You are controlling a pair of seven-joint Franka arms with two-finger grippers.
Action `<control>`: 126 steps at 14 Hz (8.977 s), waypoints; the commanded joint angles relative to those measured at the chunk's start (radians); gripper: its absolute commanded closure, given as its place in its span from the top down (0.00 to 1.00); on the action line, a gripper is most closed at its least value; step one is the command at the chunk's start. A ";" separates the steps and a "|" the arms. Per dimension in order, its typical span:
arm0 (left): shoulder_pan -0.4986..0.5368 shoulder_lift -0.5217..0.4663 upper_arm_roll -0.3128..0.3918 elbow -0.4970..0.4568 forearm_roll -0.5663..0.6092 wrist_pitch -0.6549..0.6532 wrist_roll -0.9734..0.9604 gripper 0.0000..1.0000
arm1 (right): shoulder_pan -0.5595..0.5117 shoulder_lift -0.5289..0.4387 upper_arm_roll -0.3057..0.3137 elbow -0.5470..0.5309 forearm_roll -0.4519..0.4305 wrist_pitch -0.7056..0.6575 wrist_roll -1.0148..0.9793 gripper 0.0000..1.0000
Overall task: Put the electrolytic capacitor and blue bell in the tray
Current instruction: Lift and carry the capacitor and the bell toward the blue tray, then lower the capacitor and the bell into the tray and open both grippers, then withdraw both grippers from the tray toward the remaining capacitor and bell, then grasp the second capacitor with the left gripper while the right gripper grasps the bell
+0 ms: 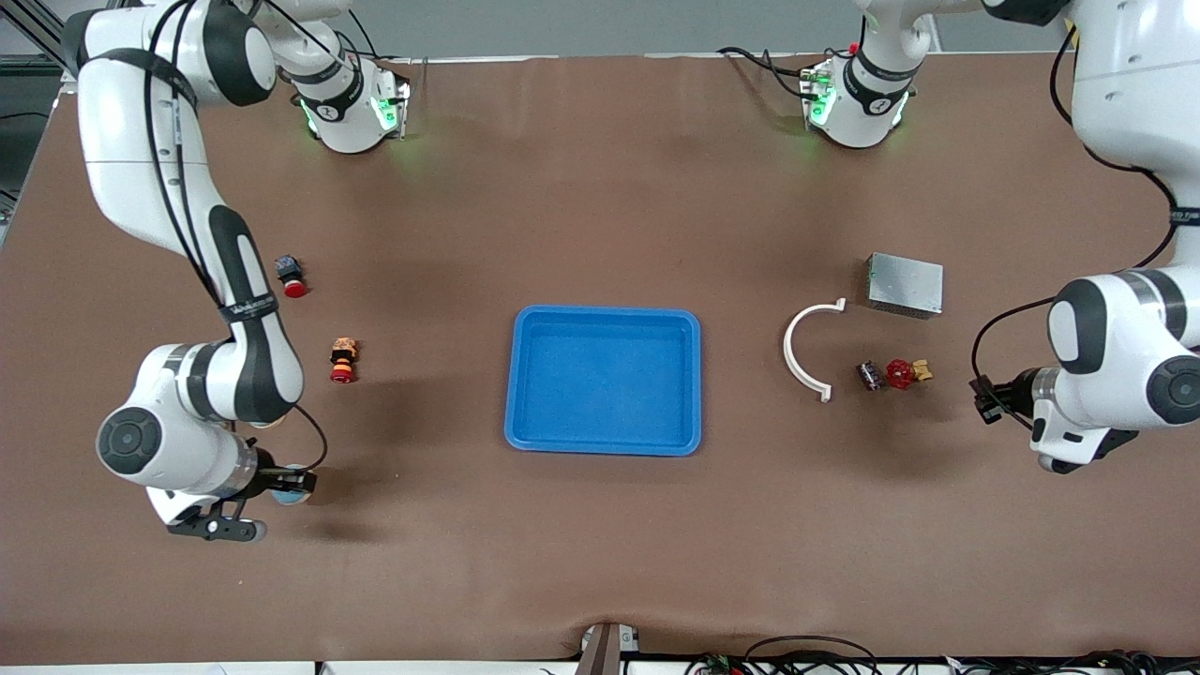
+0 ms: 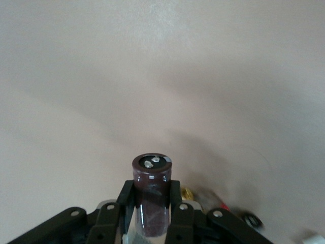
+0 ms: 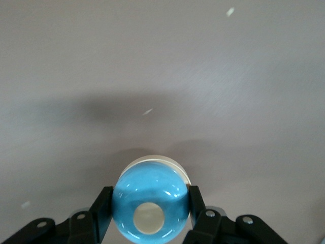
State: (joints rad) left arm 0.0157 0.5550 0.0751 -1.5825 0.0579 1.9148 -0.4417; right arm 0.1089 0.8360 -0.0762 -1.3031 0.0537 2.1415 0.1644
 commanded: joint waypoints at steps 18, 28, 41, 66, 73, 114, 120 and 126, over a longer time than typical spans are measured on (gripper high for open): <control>-0.470 0.029 -0.075 0.220 -0.082 -0.159 -0.860 0.00 | 0.543 -0.287 -0.008 -0.363 -0.005 0.066 0.883 0.00; -0.588 0.121 -0.077 0.219 -0.199 0.012 -1.029 0.00 | 0.643 -0.190 -0.008 -0.361 -0.005 0.158 1.052 0.00; -0.651 0.232 -0.074 0.185 -0.211 0.221 -1.152 0.00 | 0.684 -0.141 -0.008 -0.354 -0.005 0.219 1.109 0.00; -0.655 0.241 -0.069 0.153 -0.201 0.211 -1.148 1.00 | 0.689 -0.109 -0.016 -0.297 -0.031 0.216 1.116 1.00; -0.622 0.085 -0.061 0.154 -0.147 0.022 -1.015 1.00 | 0.514 -0.141 -0.016 -0.255 -0.029 0.100 0.730 1.00; -0.194 0.014 -0.069 -0.209 0.027 0.277 -0.252 1.00 | -0.143 -0.330 -0.010 -0.725 -0.018 0.446 -0.270 1.00; -0.194 0.052 -0.069 -0.203 0.023 0.276 -0.296 1.00 | -0.147 -0.327 -0.008 -0.723 -0.018 0.463 -0.270 1.00; -0.189 0.066 -0.067 -0.205 0.025 0.264 -0.304 1.00 | -0.147 -0.324 -0.010 -0.723 -0.018 0.475 -0.270 1.00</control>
State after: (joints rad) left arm -0.1738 0.6146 0.0064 -1.8029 0.0690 2.1929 -0.7283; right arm -0.0131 0.5363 -0.1063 -2.0008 0.0201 2.6015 -0.0872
